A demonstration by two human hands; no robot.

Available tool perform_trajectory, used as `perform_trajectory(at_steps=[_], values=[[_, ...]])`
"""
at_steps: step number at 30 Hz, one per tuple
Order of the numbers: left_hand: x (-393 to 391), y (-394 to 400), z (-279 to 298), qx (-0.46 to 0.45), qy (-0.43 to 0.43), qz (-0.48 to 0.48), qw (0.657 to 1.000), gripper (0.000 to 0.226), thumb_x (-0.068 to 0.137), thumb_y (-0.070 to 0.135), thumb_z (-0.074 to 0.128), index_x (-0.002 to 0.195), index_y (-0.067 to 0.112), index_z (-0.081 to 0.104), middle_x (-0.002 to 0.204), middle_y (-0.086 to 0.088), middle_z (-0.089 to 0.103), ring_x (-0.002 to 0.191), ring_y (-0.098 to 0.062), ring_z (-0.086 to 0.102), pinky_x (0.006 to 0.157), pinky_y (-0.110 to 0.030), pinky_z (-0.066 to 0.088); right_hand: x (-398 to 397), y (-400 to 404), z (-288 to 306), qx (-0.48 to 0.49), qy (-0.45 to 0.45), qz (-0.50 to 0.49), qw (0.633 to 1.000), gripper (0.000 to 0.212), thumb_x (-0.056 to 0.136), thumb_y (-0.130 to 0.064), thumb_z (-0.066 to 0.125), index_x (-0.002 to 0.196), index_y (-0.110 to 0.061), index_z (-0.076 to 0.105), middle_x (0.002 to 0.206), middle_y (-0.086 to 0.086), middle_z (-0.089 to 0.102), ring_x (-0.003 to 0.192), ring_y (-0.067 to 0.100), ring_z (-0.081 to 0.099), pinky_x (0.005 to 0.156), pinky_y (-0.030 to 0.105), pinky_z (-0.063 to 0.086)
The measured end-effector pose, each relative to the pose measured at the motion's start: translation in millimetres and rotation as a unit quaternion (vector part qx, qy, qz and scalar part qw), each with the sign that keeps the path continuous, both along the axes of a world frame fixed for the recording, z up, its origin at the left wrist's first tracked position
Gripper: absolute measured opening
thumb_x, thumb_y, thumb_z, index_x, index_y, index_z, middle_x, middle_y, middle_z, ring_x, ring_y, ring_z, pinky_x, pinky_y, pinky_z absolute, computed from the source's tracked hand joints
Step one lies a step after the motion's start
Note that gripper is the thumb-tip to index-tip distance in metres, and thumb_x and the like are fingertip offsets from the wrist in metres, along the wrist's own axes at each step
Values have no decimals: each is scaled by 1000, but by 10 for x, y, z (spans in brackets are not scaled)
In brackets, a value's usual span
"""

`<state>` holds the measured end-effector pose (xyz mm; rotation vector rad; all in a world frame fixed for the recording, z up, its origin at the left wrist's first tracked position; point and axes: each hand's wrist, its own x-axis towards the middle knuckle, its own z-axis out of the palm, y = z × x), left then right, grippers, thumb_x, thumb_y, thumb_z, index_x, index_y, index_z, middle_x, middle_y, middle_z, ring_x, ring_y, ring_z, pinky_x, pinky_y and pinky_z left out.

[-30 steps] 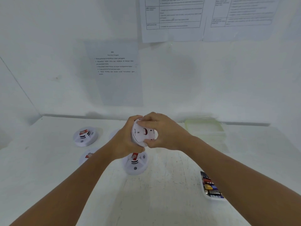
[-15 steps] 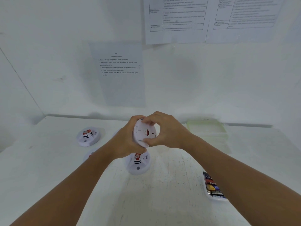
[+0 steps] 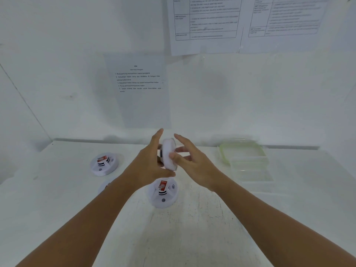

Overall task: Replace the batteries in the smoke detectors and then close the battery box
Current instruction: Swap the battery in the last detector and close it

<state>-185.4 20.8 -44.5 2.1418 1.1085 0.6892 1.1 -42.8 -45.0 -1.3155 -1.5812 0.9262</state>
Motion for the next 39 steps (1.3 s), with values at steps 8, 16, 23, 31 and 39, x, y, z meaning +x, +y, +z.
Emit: perform_trajectory(at_steps=[8, 16, 23, 31, 39], values=[[4, -67, -45, 34, 8, -13, 999, 110, 72, 27, 94, 157, 41, 25, 126, 26, 53, 96, 4, 63, 79, -15, 56, 3, 8, -134, -110, 266, -38, 957, 40, 108, -26, 52, 145, -42, 49, 137, -4, 64, 114, 17, 70, 94, 38, 60], [57, 60, -28, -213, -159, 46, 963, 43, 105, 30, 56, 147, 34, 48, 124, -1, 70, 107, -17, 71, 96, -33, 57, 69, 76, -187, -129, 409, -34, 902, 38, 106, -18, 54, 140, -37, 56, 133, 1, 68, 118, 25, 69, 94, 41, 59], [99, 238, -145, -203, -186, 39, 960, 41, 103, 15, 60, 142, 27, 60, 122, -6, 72, 112, -20, 71, 101, -40, 57, 303, 101, -244, -85, 92, -34, 992, 70, 95, -23, 74, 151, -43, 38, 123, -5, 66, 106, 10, 69, 86, 23, 56], [299, 382, -405, -182, -108, 37, 977, 44, 105, 16, 57, 146, 29, 54, 126, -4, 66, 116, -23, 66, 101, -37, 57, 430, 230, -507, -113, 18, -49, 992, 85, 87, -12, 79, 153, -41, 34, 116, -11, 63, 98, 8, 69, 80, 20, 57], [457, 460, -577, -173, -47, 28, 983, 49, 105, 21, 56, 152, 35, 47, 138, 1, 59, 128, -23, 57, 112, -48, 48, 456, 334, -710, -99, -76, -96, 988, 91, 82, -16, 81, 155, -32, 31, 136, -3, 59, 118, 20, 62, 102, 37, 54]])
